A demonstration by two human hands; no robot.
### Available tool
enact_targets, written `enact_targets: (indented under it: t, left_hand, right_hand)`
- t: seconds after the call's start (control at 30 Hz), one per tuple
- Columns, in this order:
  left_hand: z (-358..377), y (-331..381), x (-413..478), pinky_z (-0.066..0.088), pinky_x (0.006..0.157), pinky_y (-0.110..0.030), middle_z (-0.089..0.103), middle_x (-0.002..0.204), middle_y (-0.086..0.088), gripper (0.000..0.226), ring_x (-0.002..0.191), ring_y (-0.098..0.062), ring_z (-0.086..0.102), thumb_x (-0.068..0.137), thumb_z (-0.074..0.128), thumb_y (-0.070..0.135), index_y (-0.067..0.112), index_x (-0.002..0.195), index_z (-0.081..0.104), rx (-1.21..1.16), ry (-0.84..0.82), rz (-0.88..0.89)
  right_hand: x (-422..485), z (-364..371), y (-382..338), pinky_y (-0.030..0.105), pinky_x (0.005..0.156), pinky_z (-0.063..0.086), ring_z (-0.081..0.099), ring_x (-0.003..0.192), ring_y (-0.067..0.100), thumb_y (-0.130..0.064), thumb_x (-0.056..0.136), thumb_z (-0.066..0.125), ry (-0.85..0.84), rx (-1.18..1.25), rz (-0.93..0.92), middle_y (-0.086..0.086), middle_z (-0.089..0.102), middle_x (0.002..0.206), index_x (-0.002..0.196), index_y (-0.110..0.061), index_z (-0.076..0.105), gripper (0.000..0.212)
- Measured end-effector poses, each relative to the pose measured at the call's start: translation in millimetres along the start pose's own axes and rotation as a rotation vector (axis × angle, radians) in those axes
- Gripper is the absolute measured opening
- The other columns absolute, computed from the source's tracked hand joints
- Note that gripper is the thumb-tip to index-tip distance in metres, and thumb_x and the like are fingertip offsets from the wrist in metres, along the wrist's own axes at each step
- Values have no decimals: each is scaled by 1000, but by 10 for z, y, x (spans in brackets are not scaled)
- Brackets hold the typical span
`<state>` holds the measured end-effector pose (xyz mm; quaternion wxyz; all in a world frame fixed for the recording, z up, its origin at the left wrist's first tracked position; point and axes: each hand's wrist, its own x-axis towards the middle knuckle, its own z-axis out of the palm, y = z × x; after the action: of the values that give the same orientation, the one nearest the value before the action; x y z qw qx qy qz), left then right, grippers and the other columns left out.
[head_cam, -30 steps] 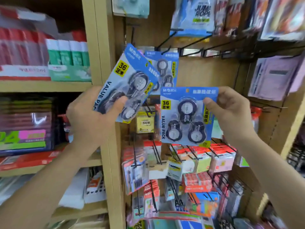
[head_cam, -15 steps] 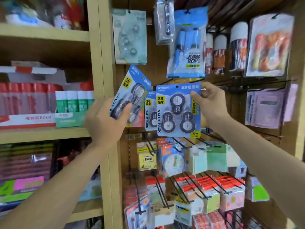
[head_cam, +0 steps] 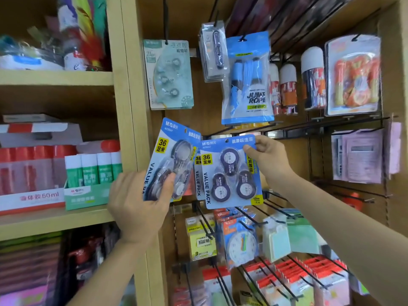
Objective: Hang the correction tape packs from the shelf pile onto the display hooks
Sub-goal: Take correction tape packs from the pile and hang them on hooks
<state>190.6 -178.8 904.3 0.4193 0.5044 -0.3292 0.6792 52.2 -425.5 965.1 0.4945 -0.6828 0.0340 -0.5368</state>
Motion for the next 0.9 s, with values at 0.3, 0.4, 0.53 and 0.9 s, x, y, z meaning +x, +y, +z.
enact_targets:
  t: [0.3, 0.4, 0.53, 0.9]
  left_hand:
    - [-18, 11, -6, 39, 61, -37, 59, 67, -7, 38, 65, -27, 48, 86, 79, 36, 2, 75, 66, 14, -11, 9]
    - [-9, -1, -12, 40, 59, -38, 60, 68, -8, 40, 65, -27, 48, 87, 78, 38, 1, 75, 66, 23, -17, 12]
    - [1, -11, -18, 40, 57, -41, 59, 67, -7, 42, 64, -29, 47, 87, 77, 41, 3, 74, 65, 35, -28, 21]
    - [-59, 40, 11, 35, 63, -37, 55, 66, -3, 48, 65, -26, 47, 88, 70, 49, 5, 72, 61, -25, -60, -4]
  right_hand:
    - [199, 205, 183, 30, 79, 55, 70, 84, 13, -15, 96, 64, 2, 29, 144, -3, 74, 89, 92, -19, 67, 7]
    - [295, 293, 224, 27, 70, 54, 66, 80, 15, -20, 96, 64, 1, 22, 216, 3, 71, 94, 102, -13, 66, 10]
    - [377, 399, 273, 23, 58, 43, 58, 69, 14, -23, 97, 64, 28, -82, 253, 7, 66, 91, 105, -10, 64, 15]
    - [-309, 472, 142, 21, 73, 50, 66, 91, 13, -19, 80, 82, 28, 100, 122, 8, 70, 104, 110, -15, 64, 35]
